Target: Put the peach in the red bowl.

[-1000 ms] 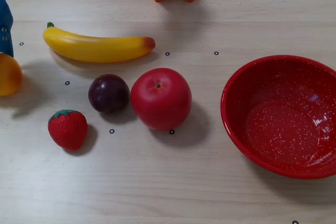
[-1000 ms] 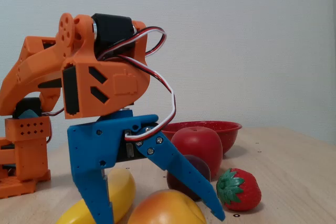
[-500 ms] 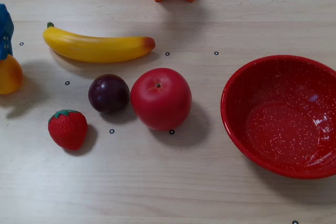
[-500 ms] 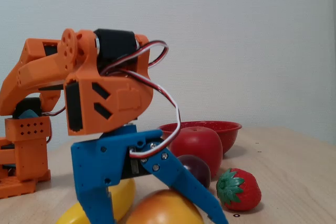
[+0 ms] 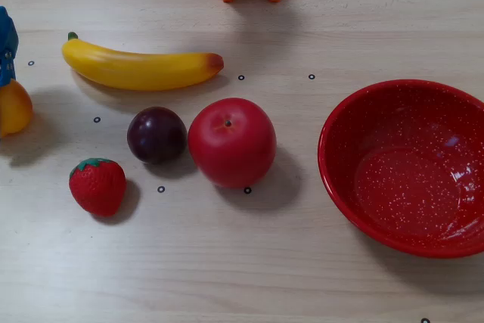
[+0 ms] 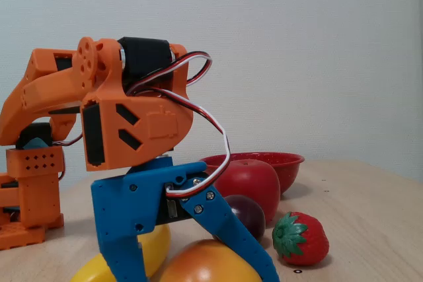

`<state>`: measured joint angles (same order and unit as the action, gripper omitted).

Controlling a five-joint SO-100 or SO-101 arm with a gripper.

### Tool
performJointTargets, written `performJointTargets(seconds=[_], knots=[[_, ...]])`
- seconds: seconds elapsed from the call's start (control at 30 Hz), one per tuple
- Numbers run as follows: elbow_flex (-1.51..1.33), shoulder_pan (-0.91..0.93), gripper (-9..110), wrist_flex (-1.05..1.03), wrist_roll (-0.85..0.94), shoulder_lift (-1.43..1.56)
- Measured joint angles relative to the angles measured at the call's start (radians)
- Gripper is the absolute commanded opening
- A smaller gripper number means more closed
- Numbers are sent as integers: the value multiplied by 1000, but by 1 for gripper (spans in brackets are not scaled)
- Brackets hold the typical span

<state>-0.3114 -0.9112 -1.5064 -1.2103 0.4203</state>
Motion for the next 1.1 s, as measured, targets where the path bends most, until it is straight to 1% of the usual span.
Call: performJointTargets(seconds=[0.07,0.1,0.17,0.23,0.43,0.53,0.63,0.8,0.87,0.97,1.1], knots=[[0,0,30,0,-18,0],[0,0,24,0,-25,0],[0,0,6,0,-35,0],[0,0,0,0,-37,0],[6,0,0,0,-38,0],[54,0,0,-5,-41,-3],[106,0,0,-32,-2,-3],[106,9,0,-126,98,21],[106,32,0,-172,149,83],[106,115,0,-224,241,264],[89,302,0,-259,393,543]])
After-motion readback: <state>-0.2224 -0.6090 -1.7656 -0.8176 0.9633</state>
